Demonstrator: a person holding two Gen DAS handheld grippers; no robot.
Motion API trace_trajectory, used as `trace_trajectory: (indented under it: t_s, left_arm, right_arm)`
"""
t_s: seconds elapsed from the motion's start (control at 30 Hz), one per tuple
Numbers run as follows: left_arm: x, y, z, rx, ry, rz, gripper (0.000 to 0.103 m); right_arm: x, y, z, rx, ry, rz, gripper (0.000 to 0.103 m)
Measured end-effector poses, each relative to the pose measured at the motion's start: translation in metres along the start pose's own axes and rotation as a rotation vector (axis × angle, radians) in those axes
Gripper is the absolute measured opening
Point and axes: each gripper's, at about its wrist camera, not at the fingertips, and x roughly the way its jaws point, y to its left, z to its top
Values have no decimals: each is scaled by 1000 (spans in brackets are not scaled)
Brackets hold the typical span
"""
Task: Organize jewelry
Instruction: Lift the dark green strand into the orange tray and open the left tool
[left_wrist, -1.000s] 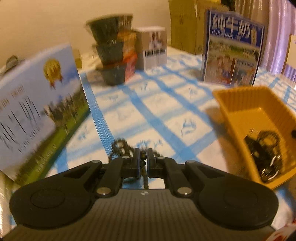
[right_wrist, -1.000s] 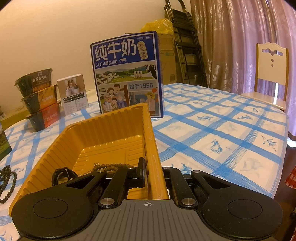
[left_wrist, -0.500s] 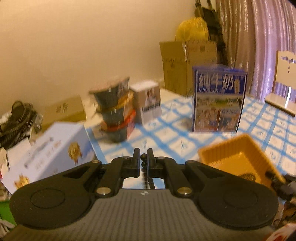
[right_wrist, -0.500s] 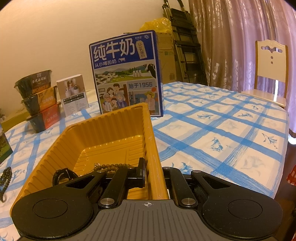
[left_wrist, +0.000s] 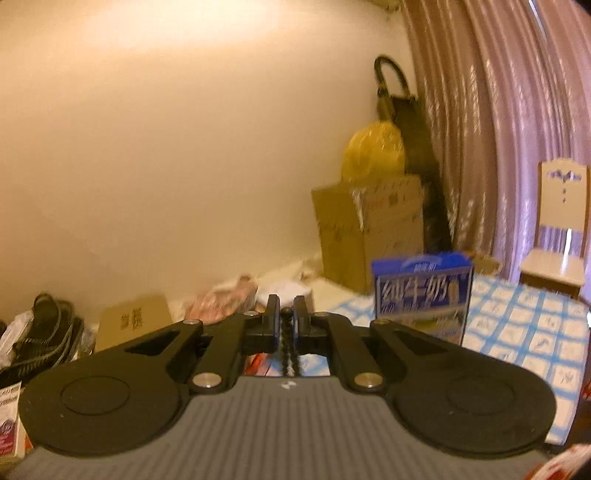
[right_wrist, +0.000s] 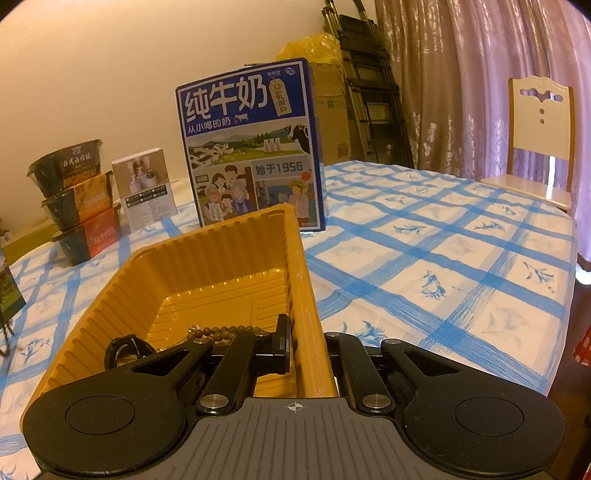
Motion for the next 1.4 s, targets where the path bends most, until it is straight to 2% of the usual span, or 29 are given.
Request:
trace_trajectory:
  t_s: [0.2, 0.43, 0.53, 0.63, 0.87, 1.03, 1.2, 1.4]
  left_arm:
    - [-11, -18, 36, -11, -93, -61, 5]
    - [-31, -46, 64, -58, -227, -201, 5]
    - [-27, -62, 62, -73, -218, -271, 5]
    - [-14, -77, 46, -106, -150, -339, 5]
    - [25, -101, -11, -168, 34, -425, 5]
    - [61, -116, -72, -186, 206, -427, 5]
    - [97, -119, -141, -272, 371, -417, 5]
    - [126, -129, -197, -351, 497, -422, 5]
  right_arm:
    - [0, 0, 0, 1, 1, 0, 7]
    - [0, 0, 0, 2, 2, -1, 7]
    - [0, 1, 0, 1, 2, 0, 7]
    - [0, 1, 0, 2, 2, 0, 7]
    - [0, 2, -1, 6, 7, 4, 7]
    - [0, 2, 0, 6, 10, 4, 7]
    - [0, 2, 0, 6, 9, 3, 7]
    - [0, 1, 0, 1, 11, -1, 7]
